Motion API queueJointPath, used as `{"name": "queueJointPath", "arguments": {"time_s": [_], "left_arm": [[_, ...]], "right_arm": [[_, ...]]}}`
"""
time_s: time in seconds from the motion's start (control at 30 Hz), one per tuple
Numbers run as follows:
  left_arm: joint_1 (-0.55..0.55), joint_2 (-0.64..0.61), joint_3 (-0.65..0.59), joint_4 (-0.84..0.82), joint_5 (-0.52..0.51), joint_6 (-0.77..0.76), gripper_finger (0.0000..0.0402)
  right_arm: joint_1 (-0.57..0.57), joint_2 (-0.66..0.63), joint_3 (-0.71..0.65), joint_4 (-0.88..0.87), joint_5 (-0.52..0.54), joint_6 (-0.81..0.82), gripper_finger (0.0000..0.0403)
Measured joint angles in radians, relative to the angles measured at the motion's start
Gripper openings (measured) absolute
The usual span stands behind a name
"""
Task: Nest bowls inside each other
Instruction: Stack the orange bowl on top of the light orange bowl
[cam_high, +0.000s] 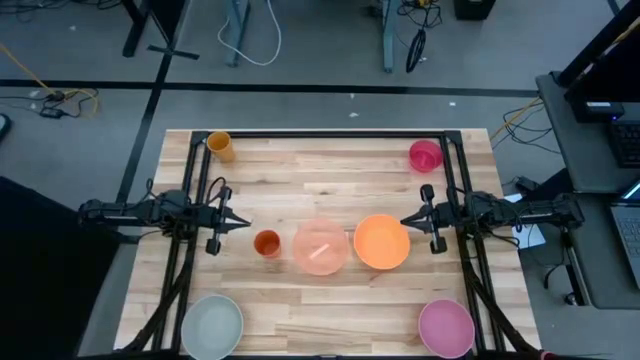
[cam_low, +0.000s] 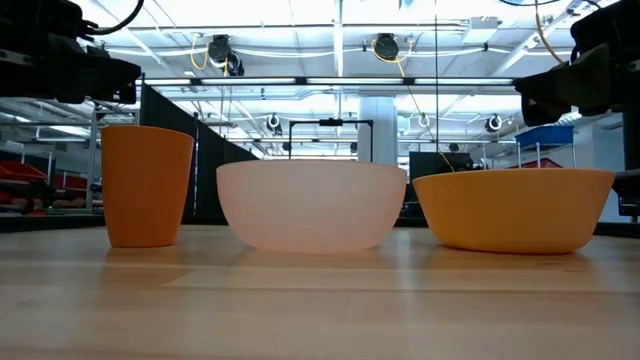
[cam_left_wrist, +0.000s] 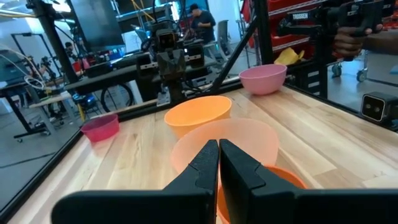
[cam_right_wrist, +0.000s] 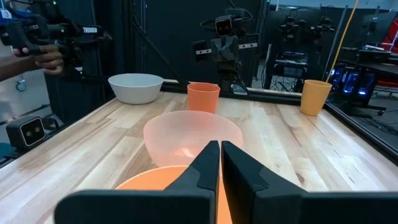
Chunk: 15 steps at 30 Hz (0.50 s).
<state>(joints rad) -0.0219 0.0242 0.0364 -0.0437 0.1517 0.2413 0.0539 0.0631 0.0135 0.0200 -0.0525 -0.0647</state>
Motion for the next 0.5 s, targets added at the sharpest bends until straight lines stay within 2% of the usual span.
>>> {"name": "queueJointPath", "arguments": {"time_s": [0.1, 0.23, 0.5], "left_arm": [[0.000, 0.000, 0.000, 0.001, -0.038, -0.009, 0.0000], [0.000, 0.000, 0.000, 0.009, -0.075, -0.098, 0.0000], [0.000, 0.000, 0.000, -0.018, -0.102, -0.238, 0.0000]], "right_arm": [[0.000, 0.000, 0.000, 0.006, 0.001, -0.016, 0.0000], [-0.003, 0.000, 0.000, 0.014, 0.042, -0.098, 0.0000], [-0.021, 0.000, 0.000, -0.001, 0.065, -0.047, 0.0000]]}}
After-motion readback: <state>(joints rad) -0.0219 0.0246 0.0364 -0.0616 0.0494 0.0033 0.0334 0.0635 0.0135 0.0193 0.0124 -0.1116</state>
